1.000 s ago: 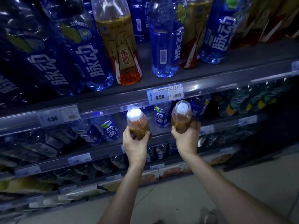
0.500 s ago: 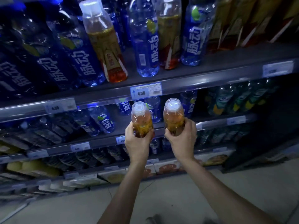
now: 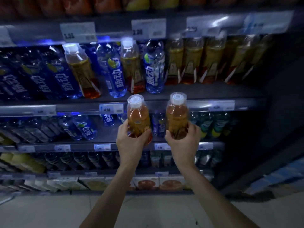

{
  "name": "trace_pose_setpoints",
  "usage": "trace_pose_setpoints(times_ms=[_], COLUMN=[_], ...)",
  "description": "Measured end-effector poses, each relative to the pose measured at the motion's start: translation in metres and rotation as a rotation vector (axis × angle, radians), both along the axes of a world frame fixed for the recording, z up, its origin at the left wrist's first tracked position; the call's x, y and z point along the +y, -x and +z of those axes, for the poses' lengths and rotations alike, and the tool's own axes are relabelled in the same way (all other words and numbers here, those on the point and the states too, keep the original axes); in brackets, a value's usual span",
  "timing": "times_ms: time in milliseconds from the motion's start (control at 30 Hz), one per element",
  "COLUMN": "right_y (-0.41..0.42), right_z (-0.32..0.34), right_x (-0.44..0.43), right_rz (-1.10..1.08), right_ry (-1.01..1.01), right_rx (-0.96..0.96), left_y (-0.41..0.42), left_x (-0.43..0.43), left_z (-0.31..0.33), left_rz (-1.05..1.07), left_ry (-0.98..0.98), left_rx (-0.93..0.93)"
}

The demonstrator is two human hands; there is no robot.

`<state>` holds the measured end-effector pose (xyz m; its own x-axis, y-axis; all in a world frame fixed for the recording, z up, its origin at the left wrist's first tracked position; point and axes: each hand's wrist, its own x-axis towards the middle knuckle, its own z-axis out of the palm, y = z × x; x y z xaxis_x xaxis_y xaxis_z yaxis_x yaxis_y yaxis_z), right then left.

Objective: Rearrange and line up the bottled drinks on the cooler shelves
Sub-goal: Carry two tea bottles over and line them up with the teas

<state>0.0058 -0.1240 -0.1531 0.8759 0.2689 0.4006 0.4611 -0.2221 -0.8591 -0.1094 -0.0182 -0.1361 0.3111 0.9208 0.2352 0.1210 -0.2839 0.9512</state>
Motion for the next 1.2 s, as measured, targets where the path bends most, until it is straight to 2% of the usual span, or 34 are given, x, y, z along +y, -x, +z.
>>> trace_pose_setpoints(times_ms=[167, 433, 533, 900, 1200], right_y=[-0.035, -0.071, -0.077, -0.107, -0.145], right_z=[0.042, 0.088, 0.095, 0.11, 0.111], right_x=[-0.013, -0.002, 0.005, 0.026, 0.018], right_rz=[0.002, -0.006, -0.015, -0.081, -0.135], right_ry=[-0.012, -0.028, -0.016, -0.012, 0.034], right_rx=[-0.047, -0.066, -0.076, -0.044, -0.094], left_y=[-0.04, -0.086, -0.099, -0.138, -0.174], left_x=[-0.007, 0.006, 0.016, 0.05, 0.035], left_z=[0.044, 0.094, 0.101, 0.11, 0.11], left_rz=[-0.118, -0.243, -0.263, -0.348, -0.366], left_ry=[-0.008, -0.131, -0.167, -0.107, -0.079], left_rx=[-0.013, -0.035, -0.021, 0.004, 0.049])
